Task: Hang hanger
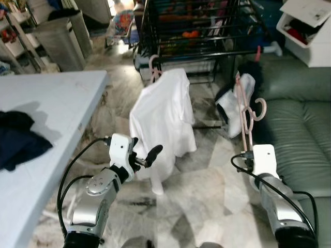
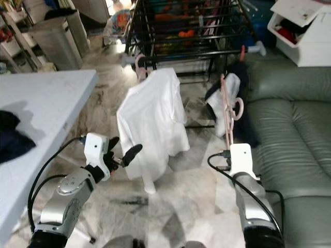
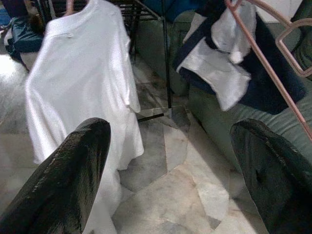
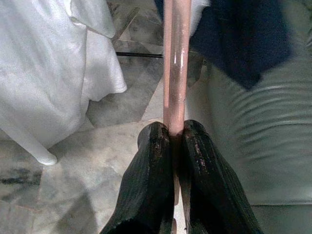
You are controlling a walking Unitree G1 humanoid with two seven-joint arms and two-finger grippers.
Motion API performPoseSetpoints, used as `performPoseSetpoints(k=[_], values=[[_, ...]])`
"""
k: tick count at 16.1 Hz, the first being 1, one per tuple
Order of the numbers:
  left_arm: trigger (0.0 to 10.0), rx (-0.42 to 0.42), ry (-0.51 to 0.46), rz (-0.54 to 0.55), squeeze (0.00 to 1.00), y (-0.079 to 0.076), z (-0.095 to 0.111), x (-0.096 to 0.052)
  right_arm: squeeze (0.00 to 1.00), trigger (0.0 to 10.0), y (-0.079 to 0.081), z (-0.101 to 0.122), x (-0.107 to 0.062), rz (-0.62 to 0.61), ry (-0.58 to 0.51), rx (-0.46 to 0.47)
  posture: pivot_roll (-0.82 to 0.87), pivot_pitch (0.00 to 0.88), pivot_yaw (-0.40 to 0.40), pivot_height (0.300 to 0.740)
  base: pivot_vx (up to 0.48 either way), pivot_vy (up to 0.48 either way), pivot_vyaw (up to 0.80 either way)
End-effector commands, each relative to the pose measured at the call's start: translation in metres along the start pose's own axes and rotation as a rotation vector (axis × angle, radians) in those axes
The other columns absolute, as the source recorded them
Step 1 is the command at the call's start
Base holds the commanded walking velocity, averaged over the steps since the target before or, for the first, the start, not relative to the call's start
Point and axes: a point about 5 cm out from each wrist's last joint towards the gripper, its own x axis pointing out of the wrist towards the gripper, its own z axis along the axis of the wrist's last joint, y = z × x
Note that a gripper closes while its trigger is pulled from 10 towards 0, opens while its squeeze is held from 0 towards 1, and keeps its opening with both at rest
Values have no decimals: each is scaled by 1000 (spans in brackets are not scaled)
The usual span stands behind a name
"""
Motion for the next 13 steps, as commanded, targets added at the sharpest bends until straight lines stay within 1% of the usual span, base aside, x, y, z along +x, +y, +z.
performPoseSetpoints(k=[1, 5, 10, 13], values=[[10000, 13, 8, 20, 0, 7, 1, -3, 0, 10000, 7, 9, 3, 16, -27, 0, -89, 24, 62, 740, 356, 322, 0], [10000, 37, -3, 1, 0, 6, 3, -3, 0, 10000, 6, 13, 6, 12, -37, -1, -88, 22, 63, 740, 350, 328, 0], [10000, 38, 2, -22, 0, 1, 2, -3, 0, 10000, -3, 32, 12, -34, -107, 0, -87, 24, 64, 740, 468, 0, 0], [10000, 40, 3, -21, 0, 1, 2, -3, 0, 10000, -6, 39, 16, -33, -115, 4, -85, 28, 66, 740, 480, 0, 0]])
